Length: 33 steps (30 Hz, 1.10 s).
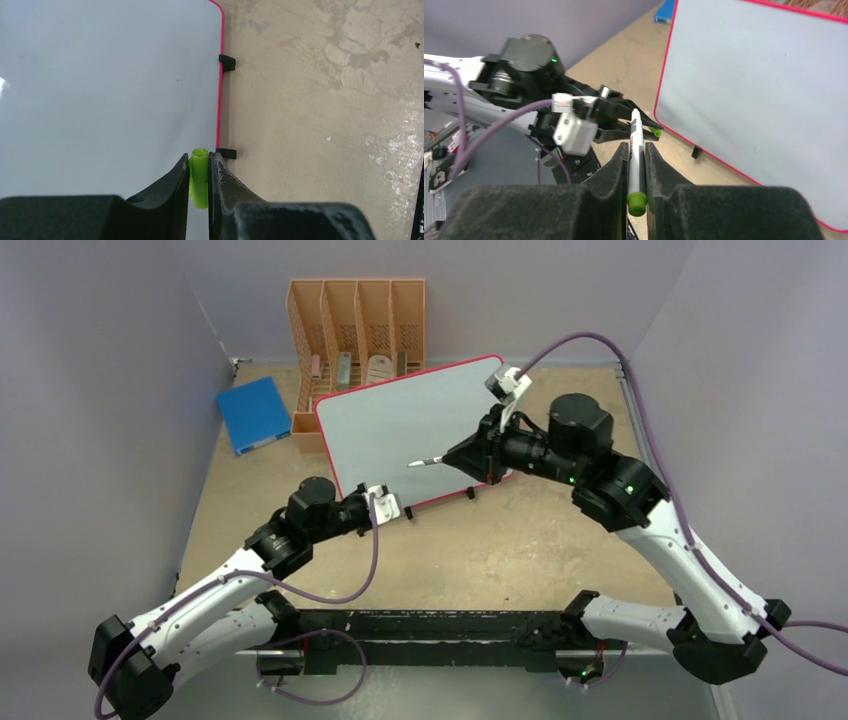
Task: Write a sentence on the whiteboard
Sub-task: Open the pen cap from the whiteboard marker, then place the pen cap at the center of the board.
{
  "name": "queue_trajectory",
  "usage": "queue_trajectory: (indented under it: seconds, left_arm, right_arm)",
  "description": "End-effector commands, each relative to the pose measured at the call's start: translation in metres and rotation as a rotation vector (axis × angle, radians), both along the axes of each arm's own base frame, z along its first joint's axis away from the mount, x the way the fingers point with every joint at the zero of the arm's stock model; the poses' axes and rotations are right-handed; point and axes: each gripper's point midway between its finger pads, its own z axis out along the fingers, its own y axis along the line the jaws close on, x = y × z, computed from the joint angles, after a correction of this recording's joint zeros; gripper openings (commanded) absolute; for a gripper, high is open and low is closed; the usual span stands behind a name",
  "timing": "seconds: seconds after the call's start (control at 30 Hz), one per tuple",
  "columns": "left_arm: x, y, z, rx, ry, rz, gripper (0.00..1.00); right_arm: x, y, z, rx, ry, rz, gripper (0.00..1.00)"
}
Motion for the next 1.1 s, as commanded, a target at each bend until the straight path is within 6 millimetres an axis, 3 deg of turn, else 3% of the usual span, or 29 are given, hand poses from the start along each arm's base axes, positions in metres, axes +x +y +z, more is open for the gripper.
queue_trajectory:
  seconds: [0.0,0.13,0.27,0.4,0.6,0.73,0.9,1.07]
  left_arm:
    - [0.004,0.003,0.003,-0.007,-0.014,0.026,0.0]
    - [0.0,-0.003,0.001,-0.001,0.023,-0.006,0.0]
    - [-0.006,-0.017,-0.006,0.011,0.117,-0.06,0.0]
    - [-0.017,-0.034,-0.034,0.109,0.245,-0.064,0.0]
    - [-0.03,-0.044,-0.064,0.19,0.33,-0.049,0.0]
    - [-0.029,-0.048,-0.088,0.267,0.41,0.039,0.0]
    - [-0.044,-0.056,-0.125,0.367,0.518,0.093,0.0]
    - [-0.049,-0.067,-0.143,0.385,0.541,0.09,0.03]
  right_arm:
    - [-0.007,-0.012,0.046,0.093,-0.117,-0.019,0.0]
    - [-0.005,-0.02,0.059,0.139,-0.169,-0.065,0.0]
    - [0.017,-0.036,0.06,0.162,-0.213,-0.227,0.0]
    - [0.036,-0.055,0.053,0.201,-0.285,-0.377,0.0]
    - [0.048,-0.077,0.046,0.249,-0.346,-0.515,0.0]
    - [0.052,-0.088,0.041,0.271,-0.37,-0.577,0.0]
    - [0.053,-0.095,0.034,0.293,-0.396,-0.608,0.0]
    - [0.053,-0.1,0.026,0.303,-0.427,-0.626,0.0]
